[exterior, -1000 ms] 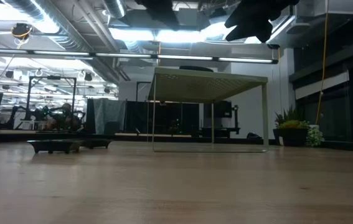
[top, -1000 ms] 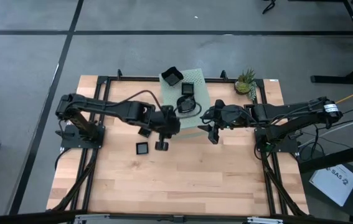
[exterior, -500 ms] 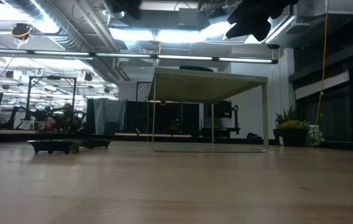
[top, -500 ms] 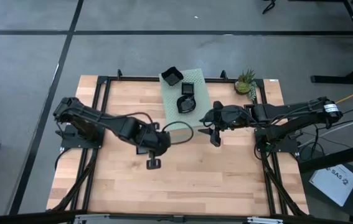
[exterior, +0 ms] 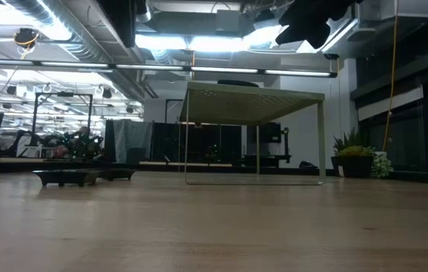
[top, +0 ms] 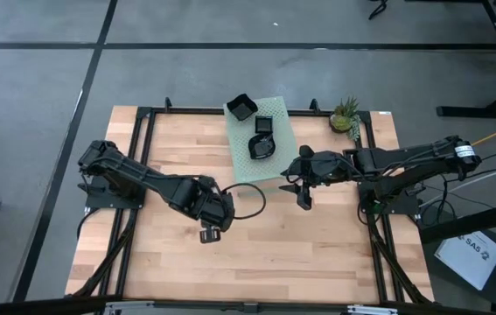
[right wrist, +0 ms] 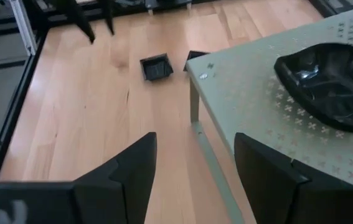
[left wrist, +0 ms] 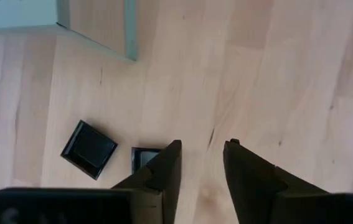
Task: Pick & Place Mini shaped plates
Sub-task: Stack the black square plate on top of the black square plates on the shelf
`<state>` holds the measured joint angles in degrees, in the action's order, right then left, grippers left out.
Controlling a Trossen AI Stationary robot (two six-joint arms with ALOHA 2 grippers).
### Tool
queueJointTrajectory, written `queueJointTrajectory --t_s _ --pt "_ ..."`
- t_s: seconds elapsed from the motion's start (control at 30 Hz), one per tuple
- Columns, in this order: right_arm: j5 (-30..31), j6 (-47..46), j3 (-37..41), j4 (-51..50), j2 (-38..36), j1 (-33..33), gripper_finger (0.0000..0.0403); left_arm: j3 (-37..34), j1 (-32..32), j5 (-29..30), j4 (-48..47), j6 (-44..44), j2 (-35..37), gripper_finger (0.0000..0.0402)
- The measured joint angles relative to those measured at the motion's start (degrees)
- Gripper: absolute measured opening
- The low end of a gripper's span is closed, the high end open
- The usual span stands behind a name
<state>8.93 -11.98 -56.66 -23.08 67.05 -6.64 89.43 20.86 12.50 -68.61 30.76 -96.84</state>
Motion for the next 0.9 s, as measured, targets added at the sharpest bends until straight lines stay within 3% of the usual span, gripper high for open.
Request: queueJointTrajectory --t_s 0.33,0.67,0.9 --pt "-0.1 -1.7 0.0 -2.9 0.0 -1.2 0.0212 0.0 0.2 0.5 -0.6 -0.5 -3.5 0.016" --pt "-0.1 -1.8 0.0 -3.0 0.0 -1.2 0.0212 -0.1 1.3 0.9 -0.6 -4.5 -6.4 0.0148" --pt "-0.1 -2.3 0.0 -3.0 0.0 -1.2 0.0212 -10.7 2.3 -0.4 5.8 -2.2 -2.7 0.0129"
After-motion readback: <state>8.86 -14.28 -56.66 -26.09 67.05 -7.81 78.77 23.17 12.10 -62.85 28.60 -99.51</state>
